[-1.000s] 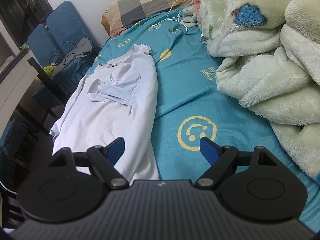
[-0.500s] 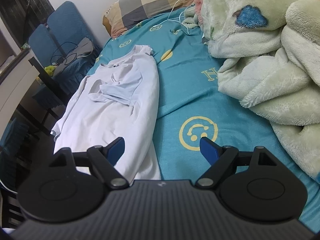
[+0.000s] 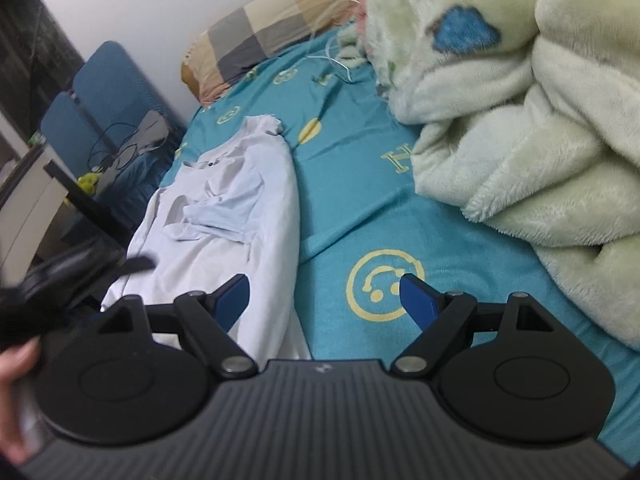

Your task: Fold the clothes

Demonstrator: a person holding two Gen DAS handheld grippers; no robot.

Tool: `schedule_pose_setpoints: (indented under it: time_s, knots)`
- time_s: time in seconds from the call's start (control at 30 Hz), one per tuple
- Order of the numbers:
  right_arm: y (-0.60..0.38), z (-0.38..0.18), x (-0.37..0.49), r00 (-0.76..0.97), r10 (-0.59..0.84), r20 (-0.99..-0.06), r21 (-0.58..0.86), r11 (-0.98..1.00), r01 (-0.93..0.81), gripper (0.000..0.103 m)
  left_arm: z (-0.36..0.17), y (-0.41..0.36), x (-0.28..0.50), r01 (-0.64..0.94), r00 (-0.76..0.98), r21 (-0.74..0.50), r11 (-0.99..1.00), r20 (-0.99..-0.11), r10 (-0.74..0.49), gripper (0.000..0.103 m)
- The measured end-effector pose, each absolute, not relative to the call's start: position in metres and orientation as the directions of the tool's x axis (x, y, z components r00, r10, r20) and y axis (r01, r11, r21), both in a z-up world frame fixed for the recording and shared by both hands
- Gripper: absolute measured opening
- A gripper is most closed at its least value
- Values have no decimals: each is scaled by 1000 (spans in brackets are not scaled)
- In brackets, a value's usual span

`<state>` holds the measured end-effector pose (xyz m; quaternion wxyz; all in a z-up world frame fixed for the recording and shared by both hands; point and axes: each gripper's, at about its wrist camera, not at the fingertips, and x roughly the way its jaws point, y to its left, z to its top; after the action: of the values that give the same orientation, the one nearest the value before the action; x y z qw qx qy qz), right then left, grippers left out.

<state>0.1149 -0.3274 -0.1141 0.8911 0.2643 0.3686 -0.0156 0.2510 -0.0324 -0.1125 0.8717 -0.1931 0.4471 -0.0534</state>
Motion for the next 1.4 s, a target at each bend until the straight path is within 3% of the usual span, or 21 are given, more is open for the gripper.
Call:
schedule_pose_setpoints:
  time_s: [0.1,0.3,0.37,0.43,0.47,0.5,0.67,0.77,0.9,0.97,1.1,1.2,1.4]
  knots:
    - [-332,-123,125,719,168,-674,477,843,250,84,-139,-38,295,-122,603,-433,893,-747,-280,91]
    - [-336,-139,140,697,186,-693,491,829,267,84,-177,-56,353,-161,641,-393,905,-739,-206,85]
    - [-335,-142,142,691,190,-697,489,830,266,84,-175,-61,361,-140,668,-373,917,-719,-191,67]
    - [-334,-142,143,689,193,-698,490,831,263,84,-170,-60,366,-121,666,-382,916,-716,-210,23]
    - [-333,-143,143,689,194,-699,489,833,261,84,-167,-59,368,-108,670,-398,911,-707,-229,10]
    - [-331,-143,143,688,195,-699,486,835,257,84,-160,-56,369,-87,680,-420,903,-688,-255,9]
    - [-326,-142,143,684,196,-703,475,845,246,84,-100,-49,372,5,756,-373,928,-606,-248,8]
    - [-322,-142,145,681,194,-706,461,856,234,84,-77,-47,388,-28,802,-255,967,-583,-131,8]
    - [-317,-143,147,672,185,-717,432,874,221,84,-103,-38,417,-112,751,-127,985,-660,0,9]
    - [-315,-142,147,671,187,-717,427,879,212,84,-123,-30,417,-115,721,-169,979,-692,-35,10]
    - [-312,-141,148,671,200,-714,426,884,190,84,-132,-18,384,-67,704,-201,977,-704,-96,35]
    - [-310,-141,149,672,209,-711,426,888,174,84,-128,-10,348,-23,672,-235,972,-723,-159,42]
    - [-311,-134,141,685,234,-690,453,877,157,84,-119,5,220,14,523,-437,899,-763,-379,56]
